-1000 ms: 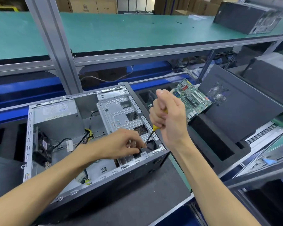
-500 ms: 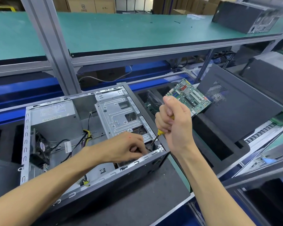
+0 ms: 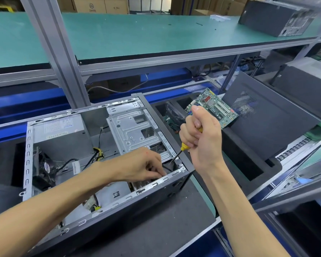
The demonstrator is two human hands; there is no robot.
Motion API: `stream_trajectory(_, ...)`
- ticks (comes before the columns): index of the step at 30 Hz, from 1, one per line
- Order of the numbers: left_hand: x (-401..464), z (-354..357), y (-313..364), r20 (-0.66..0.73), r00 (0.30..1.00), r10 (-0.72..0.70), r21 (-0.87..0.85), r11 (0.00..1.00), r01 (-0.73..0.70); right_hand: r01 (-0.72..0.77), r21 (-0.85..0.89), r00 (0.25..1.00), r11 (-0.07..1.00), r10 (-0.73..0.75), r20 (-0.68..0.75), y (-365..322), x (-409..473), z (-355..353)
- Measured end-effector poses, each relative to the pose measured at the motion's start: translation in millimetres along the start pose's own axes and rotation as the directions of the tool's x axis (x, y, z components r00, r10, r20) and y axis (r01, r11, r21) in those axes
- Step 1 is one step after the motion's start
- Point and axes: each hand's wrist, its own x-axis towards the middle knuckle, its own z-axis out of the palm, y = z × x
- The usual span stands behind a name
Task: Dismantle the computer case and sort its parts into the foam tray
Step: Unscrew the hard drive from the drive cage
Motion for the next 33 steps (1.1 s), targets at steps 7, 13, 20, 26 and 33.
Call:
stream_trajectory(7, 3, 2, 0, 0.024, 0.999, -0.03, 0.027, 0.999, 0.029, 0.019, 0.007, 1.0, 1.0, -0.019, -0.013, -3, 3, -2)
stream_trajectory(13, 8, -4, 5, 0.094, 0.995, -0.042, 0.107, 0.994, 0.031, 0.025, 0.002, 0.999, 1.0, -0.025, -0.024, -5, 5, -2)
stream_trajectory(20, -3, 8, 3, -0.022, 0.993, 0.117, 0.161, 0.981, -0.112, 0.021, -0.001, 1.0, 1.0, -0.021, -0.014, 1, 6, -1)
stream_trajectory(26, -8, 13, -1, -0.058, 0.988, 0.145, 0.237, 0.963, -0.128, 0.026, -0.011, 1.0, 1.0, -0.026, -0.014, 0, 9, -2)
stream_trajectory(33, 9, 5, 5, -0.024, 0.999, -0.042, 0.225, 0.973, 0.046, 0.025, -0.011, 0.999, 1.0, -0.025, -0.024, 4, 11, -2)
